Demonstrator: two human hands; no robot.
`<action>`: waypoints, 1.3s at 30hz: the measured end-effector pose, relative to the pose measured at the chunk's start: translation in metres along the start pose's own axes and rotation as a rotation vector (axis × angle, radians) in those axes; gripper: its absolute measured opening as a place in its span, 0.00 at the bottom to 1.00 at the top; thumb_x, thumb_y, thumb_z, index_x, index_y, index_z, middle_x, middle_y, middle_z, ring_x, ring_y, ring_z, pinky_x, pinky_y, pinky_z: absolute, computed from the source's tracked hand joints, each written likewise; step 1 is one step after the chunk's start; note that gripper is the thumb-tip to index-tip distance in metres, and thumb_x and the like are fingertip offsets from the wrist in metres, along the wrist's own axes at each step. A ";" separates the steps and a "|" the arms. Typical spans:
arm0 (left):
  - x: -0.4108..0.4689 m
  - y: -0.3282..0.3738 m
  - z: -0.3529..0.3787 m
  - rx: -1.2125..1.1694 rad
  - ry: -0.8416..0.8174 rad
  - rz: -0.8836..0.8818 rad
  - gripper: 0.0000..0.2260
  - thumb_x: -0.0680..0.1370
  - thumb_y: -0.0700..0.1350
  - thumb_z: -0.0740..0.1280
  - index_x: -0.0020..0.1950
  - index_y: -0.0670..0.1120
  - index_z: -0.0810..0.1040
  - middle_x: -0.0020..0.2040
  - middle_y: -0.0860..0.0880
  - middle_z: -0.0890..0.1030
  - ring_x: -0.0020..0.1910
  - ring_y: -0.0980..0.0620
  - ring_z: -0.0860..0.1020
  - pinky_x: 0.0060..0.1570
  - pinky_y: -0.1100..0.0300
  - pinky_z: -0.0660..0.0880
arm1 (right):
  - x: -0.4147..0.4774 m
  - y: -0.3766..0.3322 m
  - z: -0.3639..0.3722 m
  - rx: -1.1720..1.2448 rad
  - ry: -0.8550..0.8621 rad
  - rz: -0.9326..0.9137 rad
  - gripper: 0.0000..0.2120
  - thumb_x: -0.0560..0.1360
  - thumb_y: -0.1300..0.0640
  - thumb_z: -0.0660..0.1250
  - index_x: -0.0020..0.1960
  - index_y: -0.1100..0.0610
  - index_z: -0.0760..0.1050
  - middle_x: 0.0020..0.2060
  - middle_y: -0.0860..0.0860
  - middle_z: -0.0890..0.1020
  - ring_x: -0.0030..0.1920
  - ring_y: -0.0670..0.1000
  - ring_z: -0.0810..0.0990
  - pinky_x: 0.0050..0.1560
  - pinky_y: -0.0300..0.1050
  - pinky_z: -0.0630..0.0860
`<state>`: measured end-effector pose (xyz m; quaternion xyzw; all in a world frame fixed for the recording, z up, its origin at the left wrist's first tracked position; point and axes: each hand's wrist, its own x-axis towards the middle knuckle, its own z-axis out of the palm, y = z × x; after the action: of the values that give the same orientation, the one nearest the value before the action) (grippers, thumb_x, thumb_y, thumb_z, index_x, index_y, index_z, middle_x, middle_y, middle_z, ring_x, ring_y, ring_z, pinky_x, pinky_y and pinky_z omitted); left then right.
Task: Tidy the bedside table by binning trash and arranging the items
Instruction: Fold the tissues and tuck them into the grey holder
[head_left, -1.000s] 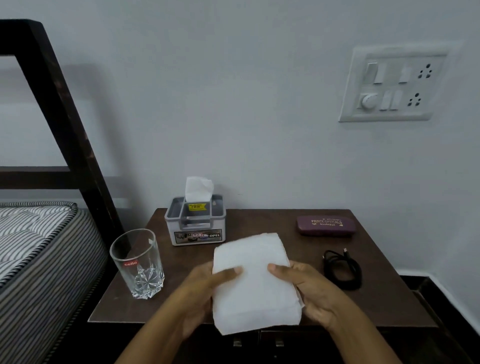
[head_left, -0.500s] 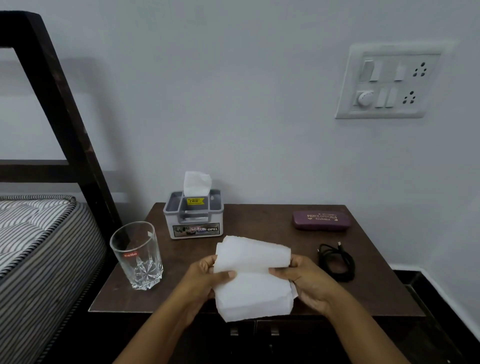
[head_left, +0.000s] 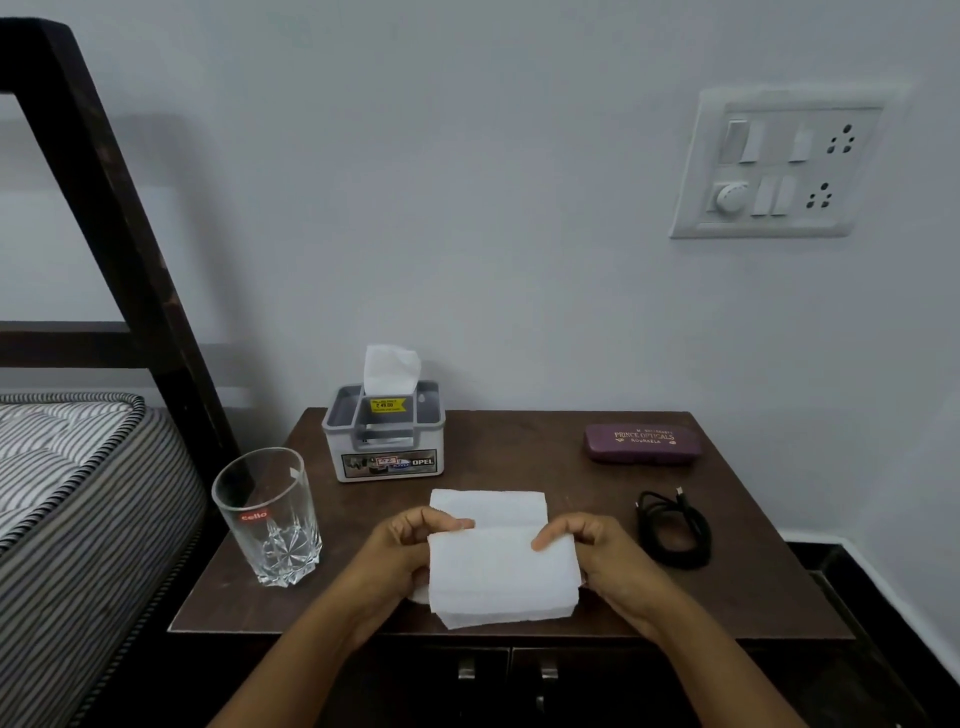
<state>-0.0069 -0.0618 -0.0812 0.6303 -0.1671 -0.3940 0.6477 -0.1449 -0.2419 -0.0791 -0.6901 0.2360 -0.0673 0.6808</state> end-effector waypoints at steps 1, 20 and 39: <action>0.000 -0.001 0.000 -0.050 -0.017 -0.009 0.07 0.75 0.32 0.63 0.48 0.41 0.79 0.53 0.44 0.84 0.47 0.49 0.83 0.34 0.58 0.80 | 0.001 0.001 0.000 0.004 0.000 -0.009 0.19 0.75 0.74 0.57 0.37 0.59 0.82 0.45 0.54 0.85 0.44 0.52 0.84 0.36 0.42 0.78; -0.006 0.080 0.012 0.448 -0.415 -0.247 0.40 0.71 0.74 0.46 0.56 0.44 0.82 0.53 0.43 0.83 0.46 0.50 0.82 0.49 0.58 0.74 | -0.006 -0.059 -0.015 -0.334 -0.260 -0.238 0.20 0.74 0.74 0.57 0.32 0.56 0.77 0.45 0.61 0.80 0.50 0.64 0.79 0.46 0.57 0.75; -0.008 0.126 0.002 0.216 0.034 0.305 0.12 0.67 0.52 0.71 0.42 0.44 0.81 0.40 0.48 0.84 0.39 0.53 0.80 0.42 0.62 0.75 | 0.005 -0.104 0.054 -0.052 -0.001 -0.302 0.14 0.71 0.59 0.71 0.56 0.52 0.77 0.47 0.46 0.85 0.48 0.46 0.84 0.46 0.39 0.80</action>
<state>0.0242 -0.0705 0.0406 0.6701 -0.2910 -0.2601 0.6313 -0.0934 -0.1989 0.0172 -0.7352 0.1305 -0.1624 0.6450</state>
